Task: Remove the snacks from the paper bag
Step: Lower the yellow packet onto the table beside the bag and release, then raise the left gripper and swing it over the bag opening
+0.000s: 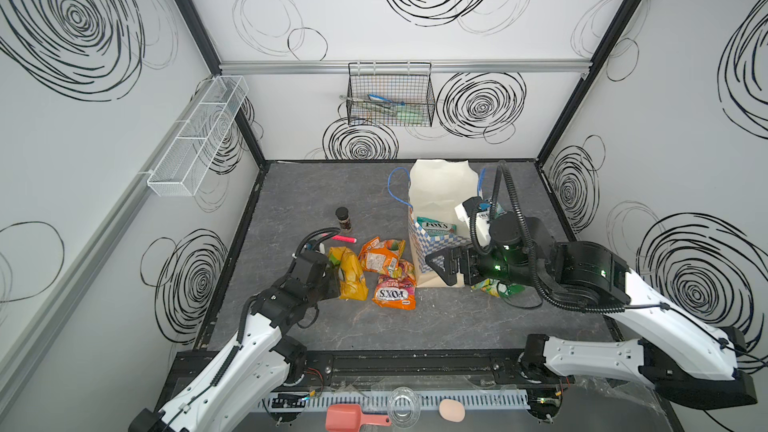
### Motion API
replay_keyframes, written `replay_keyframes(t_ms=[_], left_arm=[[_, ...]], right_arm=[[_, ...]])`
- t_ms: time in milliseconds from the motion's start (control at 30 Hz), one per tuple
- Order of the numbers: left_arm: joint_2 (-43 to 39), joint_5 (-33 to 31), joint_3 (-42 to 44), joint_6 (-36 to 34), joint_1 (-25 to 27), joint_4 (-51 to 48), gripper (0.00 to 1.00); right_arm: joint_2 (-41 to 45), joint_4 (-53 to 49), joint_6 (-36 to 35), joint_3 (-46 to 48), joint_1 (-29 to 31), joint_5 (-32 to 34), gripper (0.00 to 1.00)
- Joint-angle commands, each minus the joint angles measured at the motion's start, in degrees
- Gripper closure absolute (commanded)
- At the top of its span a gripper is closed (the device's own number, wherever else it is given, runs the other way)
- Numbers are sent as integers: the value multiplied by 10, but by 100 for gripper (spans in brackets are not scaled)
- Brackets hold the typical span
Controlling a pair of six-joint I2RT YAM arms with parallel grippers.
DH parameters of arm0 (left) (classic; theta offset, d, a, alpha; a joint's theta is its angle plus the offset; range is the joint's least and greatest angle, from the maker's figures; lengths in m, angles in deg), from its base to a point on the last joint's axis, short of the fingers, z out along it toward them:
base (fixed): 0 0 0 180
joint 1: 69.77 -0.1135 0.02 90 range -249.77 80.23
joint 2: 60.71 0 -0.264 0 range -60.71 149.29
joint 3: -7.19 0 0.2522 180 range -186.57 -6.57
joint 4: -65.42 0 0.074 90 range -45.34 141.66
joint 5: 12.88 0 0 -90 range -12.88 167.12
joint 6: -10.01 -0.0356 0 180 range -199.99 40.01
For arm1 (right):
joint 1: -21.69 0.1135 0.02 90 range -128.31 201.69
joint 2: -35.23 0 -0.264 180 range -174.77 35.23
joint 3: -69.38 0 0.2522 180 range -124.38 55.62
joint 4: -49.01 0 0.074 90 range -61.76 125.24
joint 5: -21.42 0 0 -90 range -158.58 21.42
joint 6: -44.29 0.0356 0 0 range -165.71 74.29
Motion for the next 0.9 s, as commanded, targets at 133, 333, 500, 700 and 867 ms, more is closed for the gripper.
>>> replay_keyframes(t_ms=[133,333,500,700,867], left_arm=[[67,56,11,7,-6,84,81],[69,54,7,7,-7,89,70],[57,42,-11,7,-9,72,52],[26,-18,-87,-20,-9,16,23],[44,-39,-214,-46,-10,-22,20]], right_arm=[[13,-11,14,9,4,14,3],[18,-15,13,10,4,18,3],[17,-14,7,5,3,21,3],[16,-12,-5,-7,3,32,3],[17,-9,-11,-10,2,36,3]])
